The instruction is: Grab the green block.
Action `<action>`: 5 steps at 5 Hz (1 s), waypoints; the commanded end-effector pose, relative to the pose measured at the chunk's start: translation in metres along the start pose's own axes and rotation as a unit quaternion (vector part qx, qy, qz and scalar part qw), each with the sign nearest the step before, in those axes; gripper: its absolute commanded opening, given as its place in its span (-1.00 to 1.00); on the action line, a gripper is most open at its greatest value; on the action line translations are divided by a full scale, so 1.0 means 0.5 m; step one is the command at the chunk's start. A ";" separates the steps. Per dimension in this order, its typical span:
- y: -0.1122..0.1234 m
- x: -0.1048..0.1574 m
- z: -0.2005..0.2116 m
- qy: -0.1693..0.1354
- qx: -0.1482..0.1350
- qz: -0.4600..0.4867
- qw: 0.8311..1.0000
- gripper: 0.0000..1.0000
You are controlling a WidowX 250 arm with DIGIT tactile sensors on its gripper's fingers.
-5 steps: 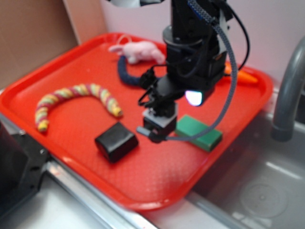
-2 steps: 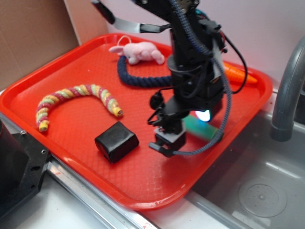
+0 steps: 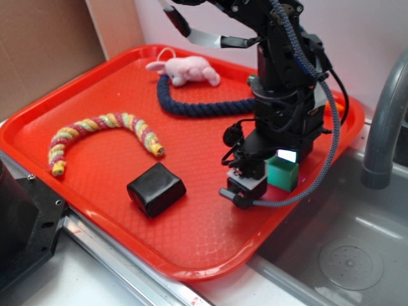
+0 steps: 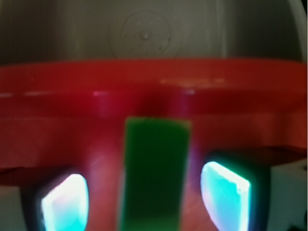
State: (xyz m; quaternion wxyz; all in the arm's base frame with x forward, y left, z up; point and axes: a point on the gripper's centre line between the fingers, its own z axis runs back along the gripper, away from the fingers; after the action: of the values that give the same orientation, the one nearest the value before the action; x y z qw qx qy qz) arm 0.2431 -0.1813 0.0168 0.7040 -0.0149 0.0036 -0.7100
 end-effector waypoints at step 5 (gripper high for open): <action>-0.209 -0.236 0.235 -0.070 -0.015 0.353 0.933 -1.00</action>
State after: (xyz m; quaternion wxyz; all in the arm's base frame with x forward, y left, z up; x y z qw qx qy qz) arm 0.1640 -0.0395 0.1317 0.9072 -0.0735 -0.0147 -0.4140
